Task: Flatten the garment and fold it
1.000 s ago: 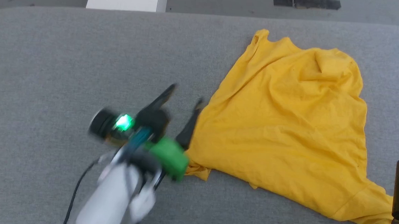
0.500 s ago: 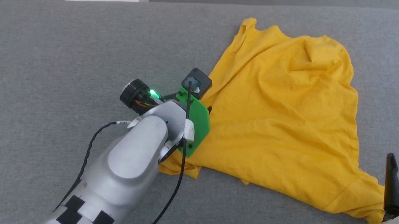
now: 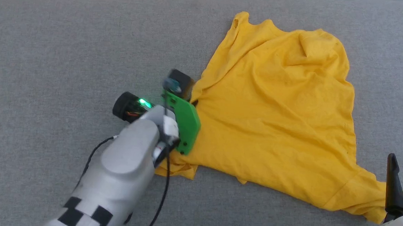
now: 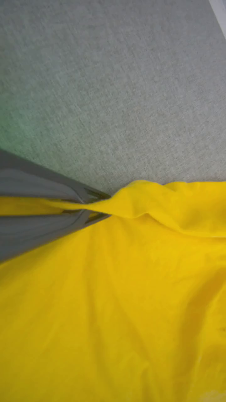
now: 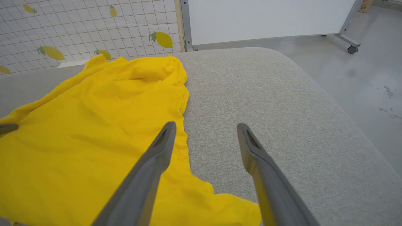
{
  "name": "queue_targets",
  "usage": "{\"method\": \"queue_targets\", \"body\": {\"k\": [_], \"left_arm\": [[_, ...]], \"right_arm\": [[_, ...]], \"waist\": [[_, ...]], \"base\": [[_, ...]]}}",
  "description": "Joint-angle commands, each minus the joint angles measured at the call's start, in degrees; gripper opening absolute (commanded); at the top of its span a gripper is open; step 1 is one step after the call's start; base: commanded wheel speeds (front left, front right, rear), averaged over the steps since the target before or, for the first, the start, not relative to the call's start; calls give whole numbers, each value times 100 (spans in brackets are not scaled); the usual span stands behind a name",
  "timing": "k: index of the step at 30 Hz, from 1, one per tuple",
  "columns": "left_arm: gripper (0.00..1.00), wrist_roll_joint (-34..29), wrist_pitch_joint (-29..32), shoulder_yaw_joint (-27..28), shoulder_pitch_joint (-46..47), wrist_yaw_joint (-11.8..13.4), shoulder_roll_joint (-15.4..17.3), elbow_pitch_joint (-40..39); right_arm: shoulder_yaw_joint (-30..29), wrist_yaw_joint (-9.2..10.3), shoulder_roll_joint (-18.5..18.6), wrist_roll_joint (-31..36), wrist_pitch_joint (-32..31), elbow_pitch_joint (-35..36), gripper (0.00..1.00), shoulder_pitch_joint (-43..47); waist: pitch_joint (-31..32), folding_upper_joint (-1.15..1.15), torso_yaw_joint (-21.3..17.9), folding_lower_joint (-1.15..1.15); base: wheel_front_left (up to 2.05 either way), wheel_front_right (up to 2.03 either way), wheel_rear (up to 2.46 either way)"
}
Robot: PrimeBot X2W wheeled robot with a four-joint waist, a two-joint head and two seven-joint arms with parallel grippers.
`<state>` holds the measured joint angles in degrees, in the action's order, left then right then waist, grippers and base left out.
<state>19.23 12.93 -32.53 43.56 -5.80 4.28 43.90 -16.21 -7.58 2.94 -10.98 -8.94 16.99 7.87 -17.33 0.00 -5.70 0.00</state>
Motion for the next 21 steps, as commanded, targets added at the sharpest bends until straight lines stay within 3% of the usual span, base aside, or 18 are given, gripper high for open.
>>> {"method": "queue_targets", "body": {"k": [1,7,12,15,16,18,21], "left_arm": [[0,210,-73,204,215,49,34,-19],[0,629,45,868,996,154,433,-343],[0,468,-17,1108,1342,494,988,-510],[0,414,-269,1239,1321,753,1120,-474],[17,375,-378,1254,1296,853,1130,-457],[100,361,-544,1266,1199,954,1098,-395],[100,362,-729,1235,1131,989,999,-342]], "right_arm": [[-7,9,-6,6,-27,17,100,-83],[0,9,-6,-64,-47,95,100,-116],[-13,9,-6,-127,12,37,100,-249],[23,9,5,-161,65,-39,100,-340],[27,9,17,-175,87,-65,100,-375],[27,9,36,-193,127,-112,100,-440],[21,9,73,-202,151,-166,100,-517]], "waist": [[23,0,22,0],[-233,0,-14,0],[-621,0,-99,0],[-817,0,-134,0],[-882,0,-136,0],[-969,0,-123,0],[-1029,0,-69,0]], "base": [[0,0,0],[0,0,0],[0,0,0],[0,0,0],[0,0,0],[0,0,0],[0,0,0]]}}
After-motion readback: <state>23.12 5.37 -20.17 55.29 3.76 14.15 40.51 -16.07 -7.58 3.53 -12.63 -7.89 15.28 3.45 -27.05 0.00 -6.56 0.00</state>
